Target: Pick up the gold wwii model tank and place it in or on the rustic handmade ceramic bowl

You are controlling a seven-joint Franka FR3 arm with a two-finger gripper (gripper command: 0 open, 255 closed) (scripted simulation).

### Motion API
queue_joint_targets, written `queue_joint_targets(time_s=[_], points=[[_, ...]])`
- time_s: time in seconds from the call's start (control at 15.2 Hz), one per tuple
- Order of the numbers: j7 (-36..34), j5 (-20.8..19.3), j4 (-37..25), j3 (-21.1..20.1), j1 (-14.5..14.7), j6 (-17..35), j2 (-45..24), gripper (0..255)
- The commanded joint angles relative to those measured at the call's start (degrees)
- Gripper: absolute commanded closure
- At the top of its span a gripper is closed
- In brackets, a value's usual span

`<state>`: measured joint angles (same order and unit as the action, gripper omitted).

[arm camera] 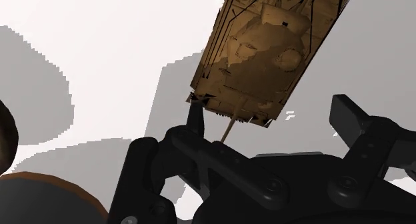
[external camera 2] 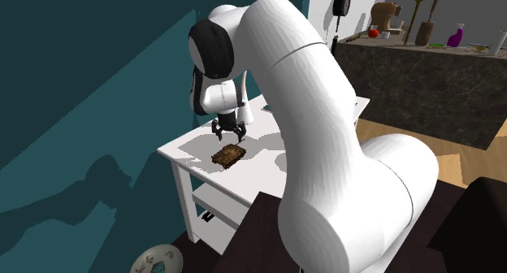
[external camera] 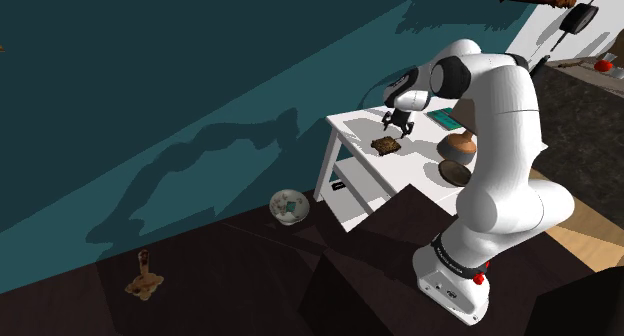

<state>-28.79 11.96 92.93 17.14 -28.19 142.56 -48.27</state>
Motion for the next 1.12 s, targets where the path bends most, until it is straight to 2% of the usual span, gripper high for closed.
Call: queue_joint_targets(time_s=[0.0, 0.13, 0.66, 0.73, 1.06], points=[[0.15, 0.27, -0.77, -0.32, -0.43, 0.71, -1.43, 0], [0.3, 0.56, -1.69, -0.7, -0.88, 1.54, -3.16, 0], [0.3, 0.56, -1.69, -0.7, -0.88, 1.54, -3.16, 0], [0.3, 0.56, -1.69, -0.7, -0.88, 1.54, -3.16, 255], [0.29, 0.55, -1.69, -0.7, -0.87, 1.53, -3.15, 255]])
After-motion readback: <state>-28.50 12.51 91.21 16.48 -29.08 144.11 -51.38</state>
